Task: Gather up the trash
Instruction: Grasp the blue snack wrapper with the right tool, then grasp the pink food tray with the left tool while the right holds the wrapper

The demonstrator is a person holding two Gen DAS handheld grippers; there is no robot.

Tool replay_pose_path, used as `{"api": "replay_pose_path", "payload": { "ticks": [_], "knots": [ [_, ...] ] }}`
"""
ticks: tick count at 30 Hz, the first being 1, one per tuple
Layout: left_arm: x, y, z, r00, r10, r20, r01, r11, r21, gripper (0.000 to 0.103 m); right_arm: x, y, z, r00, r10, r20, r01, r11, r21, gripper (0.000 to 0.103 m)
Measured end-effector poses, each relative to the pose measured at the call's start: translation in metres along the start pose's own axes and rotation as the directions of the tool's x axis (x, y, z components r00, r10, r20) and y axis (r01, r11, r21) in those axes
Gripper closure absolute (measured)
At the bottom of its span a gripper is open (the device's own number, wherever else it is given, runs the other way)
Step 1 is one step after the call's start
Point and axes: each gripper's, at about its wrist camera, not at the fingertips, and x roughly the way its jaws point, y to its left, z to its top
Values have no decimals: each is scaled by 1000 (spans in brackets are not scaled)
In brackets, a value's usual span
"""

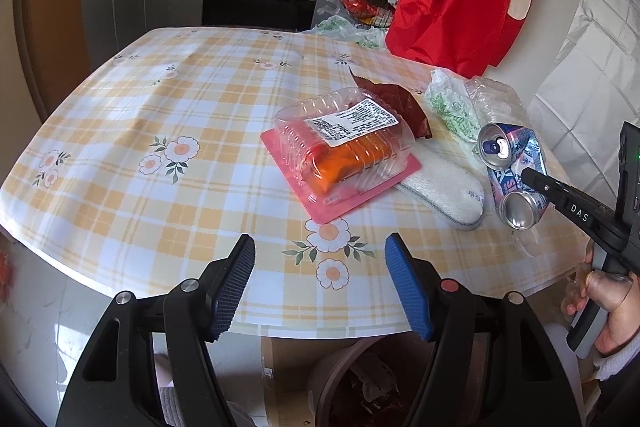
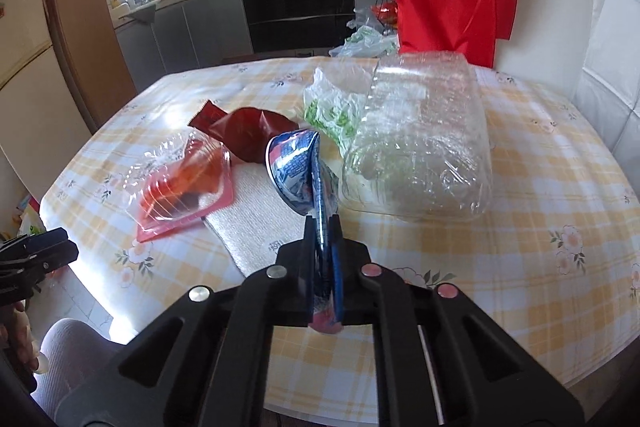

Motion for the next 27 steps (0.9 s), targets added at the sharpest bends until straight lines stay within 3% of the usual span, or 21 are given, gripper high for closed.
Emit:
{"api": "replay_pose_path", "payload": {
  "ticks": [9, 19, 27],
  "knots": [
    [3, -1, 11, 1000, -23, -11, 23, 1000, -7, 37, -28, 5, 6, 998, 16, 65, -15, 1000, -6, 93],
    [33, 19, 46, 998, -63, -25, 59, 990, -127, 37, -33, 8, 11, 995, 54, 90, -54, 999, 0, 93],
    [77, 52, 82, 994, -101, -32, 91, 970, -223, 50, -21, 3, 12, 996, 61, 69, -61, 998, 6, 93]
  ]
}}
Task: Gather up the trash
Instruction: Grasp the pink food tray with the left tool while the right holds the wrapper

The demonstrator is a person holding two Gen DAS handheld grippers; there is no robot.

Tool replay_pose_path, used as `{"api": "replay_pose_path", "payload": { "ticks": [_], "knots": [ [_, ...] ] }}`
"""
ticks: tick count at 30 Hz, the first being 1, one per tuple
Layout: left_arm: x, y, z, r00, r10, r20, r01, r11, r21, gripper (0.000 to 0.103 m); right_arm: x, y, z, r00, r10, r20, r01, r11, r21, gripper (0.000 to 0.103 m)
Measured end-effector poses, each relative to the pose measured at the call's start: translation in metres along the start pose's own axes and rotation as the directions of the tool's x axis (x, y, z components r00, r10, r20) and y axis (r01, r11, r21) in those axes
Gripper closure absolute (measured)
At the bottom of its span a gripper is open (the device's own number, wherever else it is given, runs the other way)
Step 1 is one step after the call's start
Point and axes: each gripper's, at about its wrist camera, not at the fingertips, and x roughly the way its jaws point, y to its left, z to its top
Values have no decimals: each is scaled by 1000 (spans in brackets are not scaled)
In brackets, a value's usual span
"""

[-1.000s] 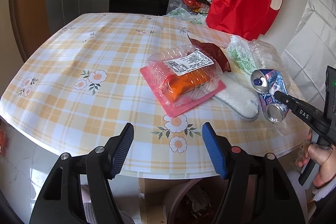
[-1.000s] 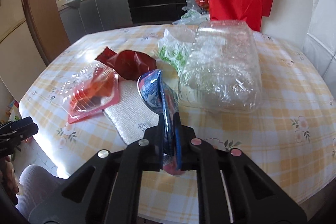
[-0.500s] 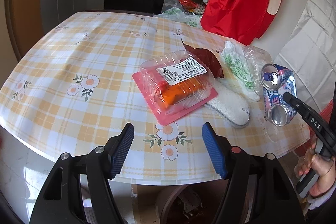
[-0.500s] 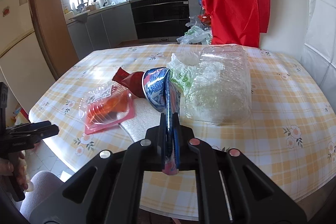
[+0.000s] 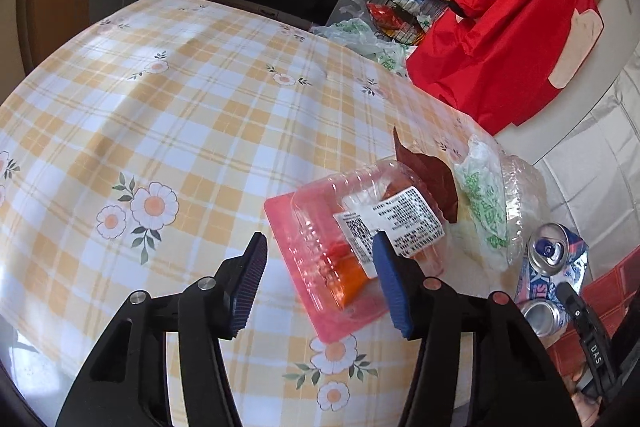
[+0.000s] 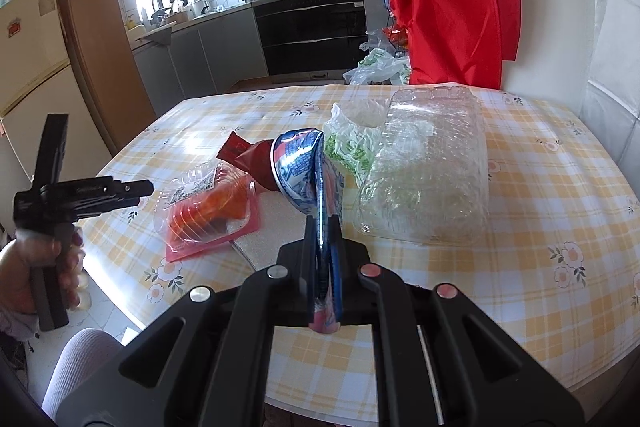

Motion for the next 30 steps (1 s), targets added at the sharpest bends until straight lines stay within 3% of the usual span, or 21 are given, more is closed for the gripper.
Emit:
{"api": "replay_pose_path", "payload": {
  "ticks": [4, 6, 8, 12, 14, 18, 20, 23, 30],
  "knots": [
    [19, 17, 11, 999, -47, -9, 45, 994, -102, 50, 7, -2, 0, 1000, -2, -12, 2, 1000, 0, 93],
    [28, 23, 13, 998, -68, -14, 65, 987, -150, 55, 10, -1, -1, 1000, -1, -21, 1, 1000, 0, 93],
    [37, 25, 14, 997, -78, -27, 73, 983, -171, 62, 12, -1, -1, 1000, 0, -27, 0, 1000, -4, 93],
    [46, 24, 14, 995, -94, -32, 87, 978, -189, 62, 17, 1, 0, 999, 1, -34, -1, 1000, -20, 93],
    [49, 22, 16, 997, -72, -39, 63, 979, -195, 52, 18, 2, 1, 999, 1, -37, -2, 1000, -21, 93],
    [53, 19, 18, 998, -44, -47, 34, 982, -188, 48, 21, 5, 1, 999, 3, -46, -5, 1000, -29, 93],
    [56, 23, 19, 998, -44, -51, 31, 972, -231, 42, 22, 6, 1, 999, 4, -50, -5, 999, -33, 93],
    [61, 26, 21, 997, -53, -57, 35, 959, -282, 41, 21, 8, 0, 999, 5, -51, -6, 999, -32, 93],
    [60, 18, 25, 997, -70, -43, 54, 952, -301, 38, 19, 9, 0, 998, 12, -55, -13, 999, -31, 93]
  ]
}}
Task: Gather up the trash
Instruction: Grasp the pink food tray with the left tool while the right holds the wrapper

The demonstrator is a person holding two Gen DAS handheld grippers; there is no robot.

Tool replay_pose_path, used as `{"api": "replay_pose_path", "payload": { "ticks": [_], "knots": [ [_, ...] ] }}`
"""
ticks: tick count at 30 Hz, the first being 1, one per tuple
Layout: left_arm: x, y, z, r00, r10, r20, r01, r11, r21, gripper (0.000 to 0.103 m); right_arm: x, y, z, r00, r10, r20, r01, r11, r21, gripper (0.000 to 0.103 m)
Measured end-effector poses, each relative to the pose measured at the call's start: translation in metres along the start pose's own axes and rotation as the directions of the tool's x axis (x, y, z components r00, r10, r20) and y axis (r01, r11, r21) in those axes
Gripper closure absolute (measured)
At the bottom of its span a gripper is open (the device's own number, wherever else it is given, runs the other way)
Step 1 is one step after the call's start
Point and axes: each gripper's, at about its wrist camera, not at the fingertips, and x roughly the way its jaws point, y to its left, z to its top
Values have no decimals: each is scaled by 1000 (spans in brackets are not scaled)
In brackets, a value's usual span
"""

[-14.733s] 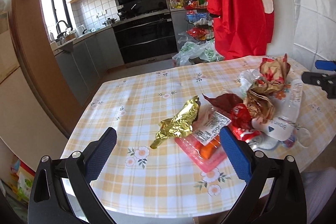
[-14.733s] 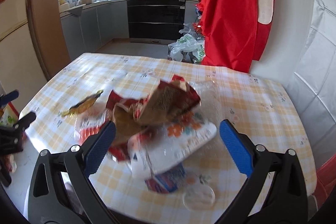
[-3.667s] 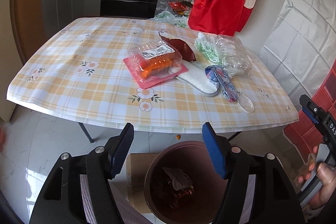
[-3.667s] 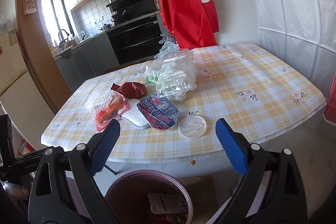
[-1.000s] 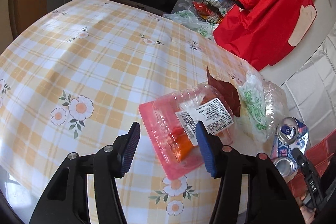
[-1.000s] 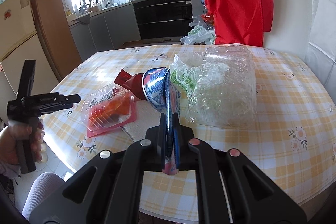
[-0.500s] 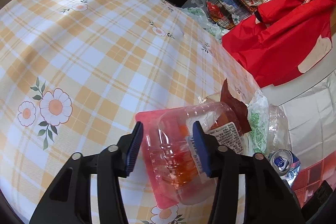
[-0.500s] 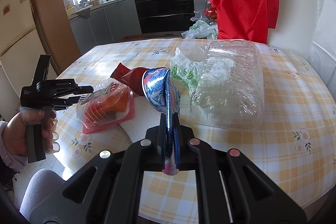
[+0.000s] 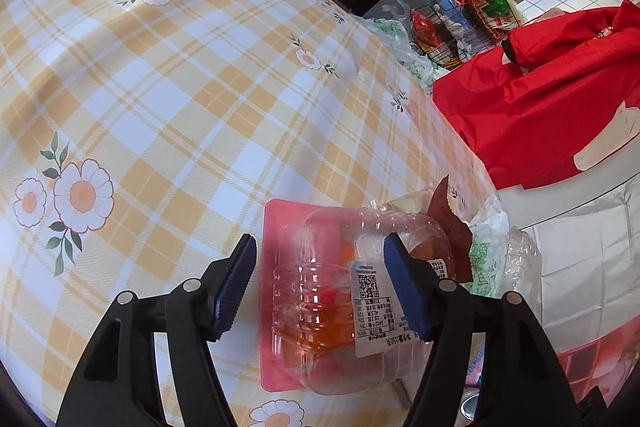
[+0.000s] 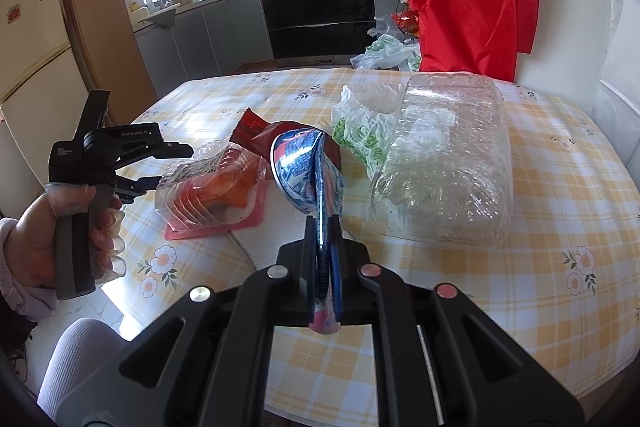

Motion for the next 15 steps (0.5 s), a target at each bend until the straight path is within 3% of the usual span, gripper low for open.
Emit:
{"api": "replay_pose_path", "payload": {
  "ticks": [3, 7, 10, 13, 15],
  "knots": [
    [5, 1, 0, 1000, 24, -5, -24, 1000, -19, 41, -1, 0, 0, 1000, 6, 4, -6, 1000, 3, 93],
    [8, -1, 3, 1000, 26, 14, -26, 999, -22, 56, -3, 0, -1, 1000, 16, 5, -16, 1000, 8, 93],
    [10, -10, 4, 998, 59, 11, -59, 998, -4, 56, -4, -3, -2, 1000, 18, 6, -18, 1000, 14, 93],
    [16, -10, 7, 998, 57, 1, -57, 998, -17, 51, -4, -5, -3, 1000, 20, 6, -20, 1000, 21, 93],
    [19, -10, 8, 999, 32, -1, -32, 999, -17, 54, -5, -6, -4, 1000, 21, 7, -21, 999, 24, 93]
  ]
}}
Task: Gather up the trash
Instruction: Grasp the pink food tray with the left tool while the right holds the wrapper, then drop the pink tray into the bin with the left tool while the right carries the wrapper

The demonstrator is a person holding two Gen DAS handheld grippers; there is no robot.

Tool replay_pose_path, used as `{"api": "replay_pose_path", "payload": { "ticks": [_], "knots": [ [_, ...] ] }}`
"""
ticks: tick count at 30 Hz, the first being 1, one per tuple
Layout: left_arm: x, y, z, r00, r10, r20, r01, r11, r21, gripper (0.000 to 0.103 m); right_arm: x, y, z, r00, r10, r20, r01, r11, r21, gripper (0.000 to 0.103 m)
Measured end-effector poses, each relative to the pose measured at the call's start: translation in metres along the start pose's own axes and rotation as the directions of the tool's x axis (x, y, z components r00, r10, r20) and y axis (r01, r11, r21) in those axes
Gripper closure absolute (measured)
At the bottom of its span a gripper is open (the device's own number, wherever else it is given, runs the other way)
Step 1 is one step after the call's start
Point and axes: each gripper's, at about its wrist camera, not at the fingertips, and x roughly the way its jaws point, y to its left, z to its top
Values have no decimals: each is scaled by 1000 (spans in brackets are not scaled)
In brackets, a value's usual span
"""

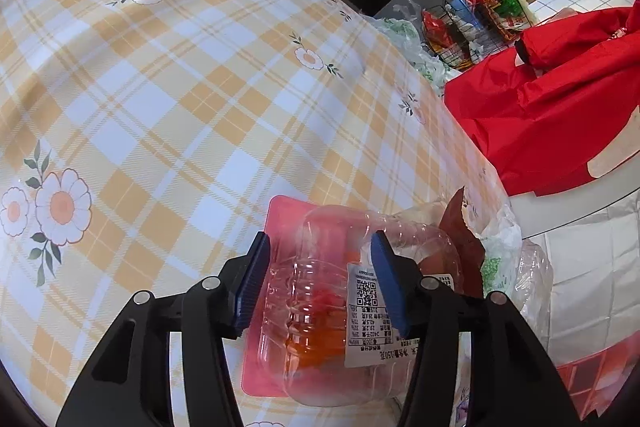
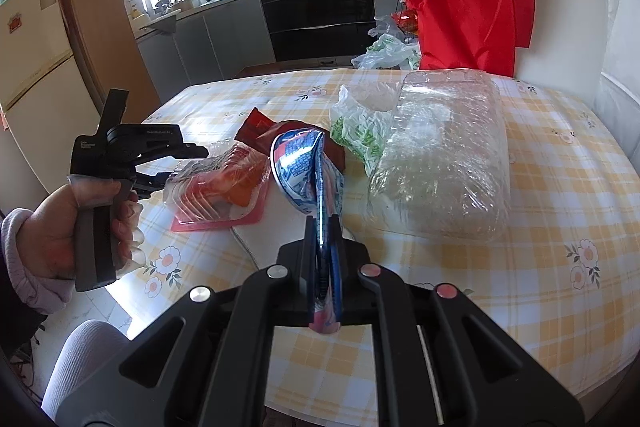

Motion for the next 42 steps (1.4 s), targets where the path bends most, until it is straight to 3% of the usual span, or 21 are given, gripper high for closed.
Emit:
{"api": "replay_pose_path", "payload": {
  "ticks": [5, 8, 18, 28, 30, 34, 42],
  "knots": [
    [-16, -5, -4, 999, 1, 48, -4, 998, 57, 90, -5, -2, -1, 1000, -3, 10, 3, 1000, 11, 93],
    [-28, -7, -7, 998, -5, 61, -2, 995, 104, 93, -10, -1, 0, 1000, -1, 22, 0, 1000, 13, 93],
    [-56, -10, -16, 998, -30, 57, 19, 984, 178, 93, -19, 2, 2, 999, 10, 43, -10, 1000, 12, 93],
    [-70, 20, -43, 1000, 21, -3, -20, 985, 171, 93, -15, -1, 2, 999, 14, 38, -14, 1000, 20, 93],
    [-71, 25, -47, 1000, 8, -23, -4, 985, 170, 90, -15, 0, 2, 999, 16, 37, -16, 1000, 20, 93],
    [-70, 31, -51, 999, -16, -50, 22, 992, 126, 66, -14, 0, 3, 999, 17, 35, -17, 1000, 18, 93],
    [-57, 18, -63, 995, -33, -92, 43, 993, 107, 61, -16, 4, 4, 999, 12, 40, -12, 1000, 7, 93]
  ]
}}
